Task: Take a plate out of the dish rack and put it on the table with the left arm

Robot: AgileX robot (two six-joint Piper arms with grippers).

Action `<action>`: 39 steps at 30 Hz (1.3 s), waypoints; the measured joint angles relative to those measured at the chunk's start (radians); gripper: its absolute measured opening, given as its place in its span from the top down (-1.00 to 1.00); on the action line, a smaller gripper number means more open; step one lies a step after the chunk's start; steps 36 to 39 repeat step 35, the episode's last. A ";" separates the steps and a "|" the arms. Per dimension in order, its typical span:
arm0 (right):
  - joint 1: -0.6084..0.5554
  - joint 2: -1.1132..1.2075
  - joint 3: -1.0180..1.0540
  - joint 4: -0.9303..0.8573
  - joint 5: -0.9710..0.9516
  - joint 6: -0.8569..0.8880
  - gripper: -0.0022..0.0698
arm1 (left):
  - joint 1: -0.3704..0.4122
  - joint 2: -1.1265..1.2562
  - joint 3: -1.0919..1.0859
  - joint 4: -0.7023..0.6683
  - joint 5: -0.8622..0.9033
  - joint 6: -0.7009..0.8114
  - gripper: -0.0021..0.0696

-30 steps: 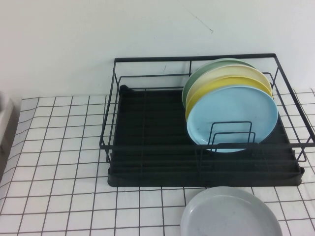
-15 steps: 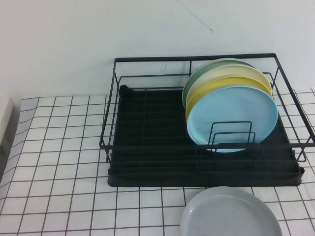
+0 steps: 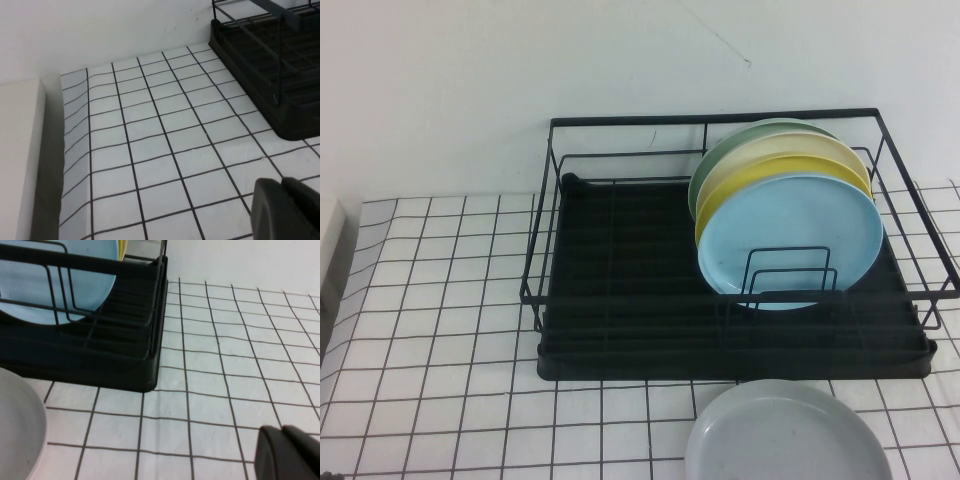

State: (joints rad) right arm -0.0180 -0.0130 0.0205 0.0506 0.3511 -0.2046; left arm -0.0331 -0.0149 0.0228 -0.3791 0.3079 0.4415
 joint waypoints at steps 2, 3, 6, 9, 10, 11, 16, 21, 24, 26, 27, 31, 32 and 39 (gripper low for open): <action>0.000 0.000 0.000 0.000 0.000 0.000 0.94 | 0.000 0.000 0.000 0.031 0.001 -0.078 0.94; 0.000 0.000 0.000 0.000 0.000 0.000 0.94 | 0.000 0.000 -0.002 0.067 0.001 -0.137 0.94; 0.000 0.000 0.000 0.000 0.000 0.000 0.94 | 0.000 0.000 -0.002 0.186 0.000 -0.306 0.94; 0.000 0.000 0.000 0.000 0.000 0.000 0.94 | 0.000 0.000 -0.002 0.231 0.000 -0.370 0.95; 0.000 0.000 0.000 0.000 0.000 0.000 0.94 | 0.000 0.000 -0.002 0.238 0.000 -0.379 0.95; 0.000 0.000 0.000 0.000 0.000 0.000 0.94 | 0.000 0.000 -0.002 0.240 0.000 -0.381 0.95; 0.000 0.000 0.000 0.000 0.000 0.000 0.94 | 0.000 0.000 -0.002 0.252 0.000 -0.373 0.95; 0.000 0.000 0.000 0.000 0.000 0.000 0.94 | 0.000 0.000 -0.002 0.256 0.000 -0.420 0.95; 0.000 0.000 0.000 0.000 0.000 0.000 0.94 | 0.000 0.000 -0.002 0.264 0.000 -0.428 0.95; 0.000 0.000 0.000 0.000 0.000 0.000 0.94 | 0.000 0.000 -0.002 0.264 0.000 -0.429 0.95; 0.000 0.000 0.000 0.000 0.000 0.000 0.94 | 0.000 0.000 -0.002 0.266 0.000 -0.429 0.95; 0.000 0.000 0.000 0.000 0.000 0.000 0.94 | 0.000 0.000 -0.002 0.266 0.000 -0.429 0.95; 0.000 0.000 0.000 0.000 0.000 0.000 0.94 | 0.000 0.000 -0.002 0.266 0.000 -0.429 0.95; 0.000 0.000 0.000 0.000 0.000 0.000 0.94 | 0.000 0.000 -0.002 0.266 0.000 -0.432 0.95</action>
